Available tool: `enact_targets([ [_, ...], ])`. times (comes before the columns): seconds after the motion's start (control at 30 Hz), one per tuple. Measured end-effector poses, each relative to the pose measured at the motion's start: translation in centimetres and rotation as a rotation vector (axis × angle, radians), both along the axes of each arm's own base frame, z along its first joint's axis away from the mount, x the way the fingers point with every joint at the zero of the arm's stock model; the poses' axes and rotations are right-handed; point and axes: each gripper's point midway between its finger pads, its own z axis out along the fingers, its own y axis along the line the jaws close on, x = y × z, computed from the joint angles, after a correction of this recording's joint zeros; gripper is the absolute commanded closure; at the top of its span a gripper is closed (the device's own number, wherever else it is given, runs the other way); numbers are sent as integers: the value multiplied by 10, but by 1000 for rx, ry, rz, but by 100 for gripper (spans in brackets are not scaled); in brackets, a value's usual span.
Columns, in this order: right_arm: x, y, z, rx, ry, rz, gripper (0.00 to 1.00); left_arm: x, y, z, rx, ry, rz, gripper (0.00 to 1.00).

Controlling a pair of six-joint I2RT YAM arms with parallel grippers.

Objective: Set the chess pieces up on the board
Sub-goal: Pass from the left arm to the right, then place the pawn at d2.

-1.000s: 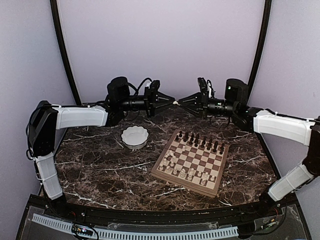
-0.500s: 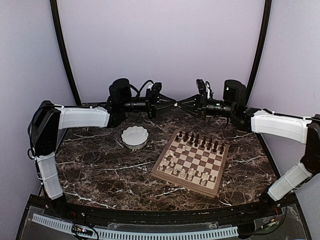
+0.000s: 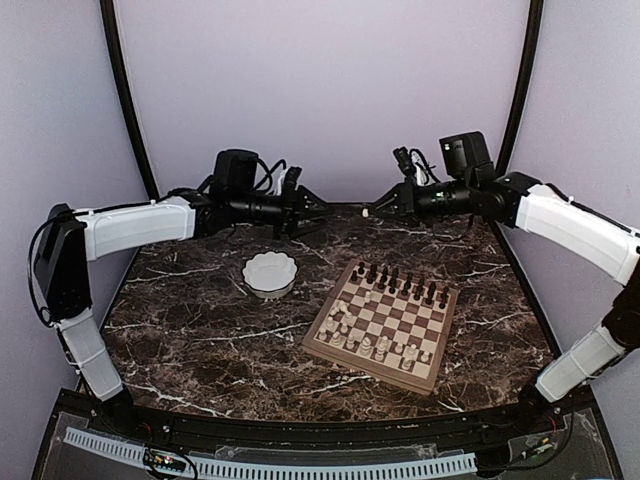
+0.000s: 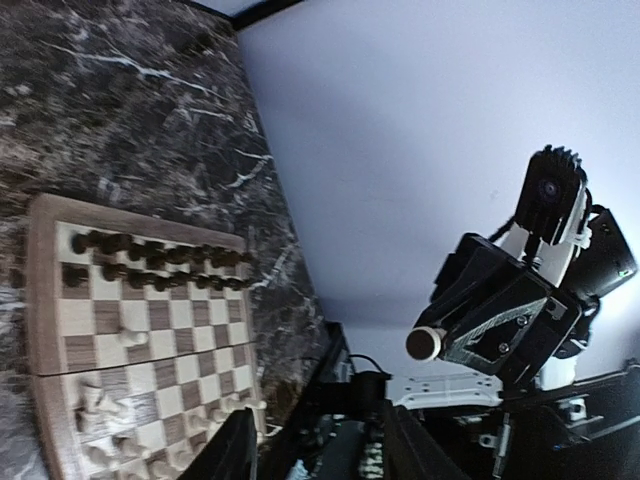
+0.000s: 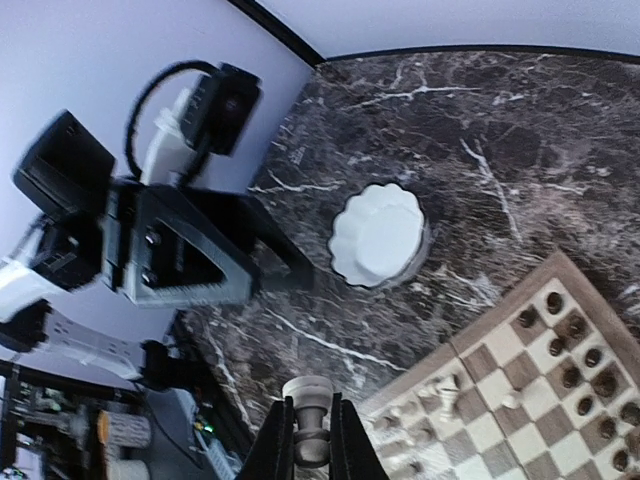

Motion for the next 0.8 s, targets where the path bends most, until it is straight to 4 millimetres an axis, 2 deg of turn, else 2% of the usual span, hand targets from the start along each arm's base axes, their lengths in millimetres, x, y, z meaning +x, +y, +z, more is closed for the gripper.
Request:
enact_targets([
  [0.13,-15,-18,-28,-240,-3,12,97,5,37,0,161,-87,112,54],
  [0.27,-41,-27,-81,-493,72,83,98,7,64,-2,265,-131,175,54],
  [0.4,-61,-25,-131,-717,150,183,100,10,82,-13,325,-118,208,54],
  [0.5,-76,-15,-159,-862,169,273,100,9,90,-27,363,-89,216,54],
  [0.6,-87,-8,-173,-945,161,341,100,9,93,-31,376,-78,221,54],
  [0.8,-96,-7,-182,-1015,164,396,100,7,94,-34,380,-72,218,54],
])
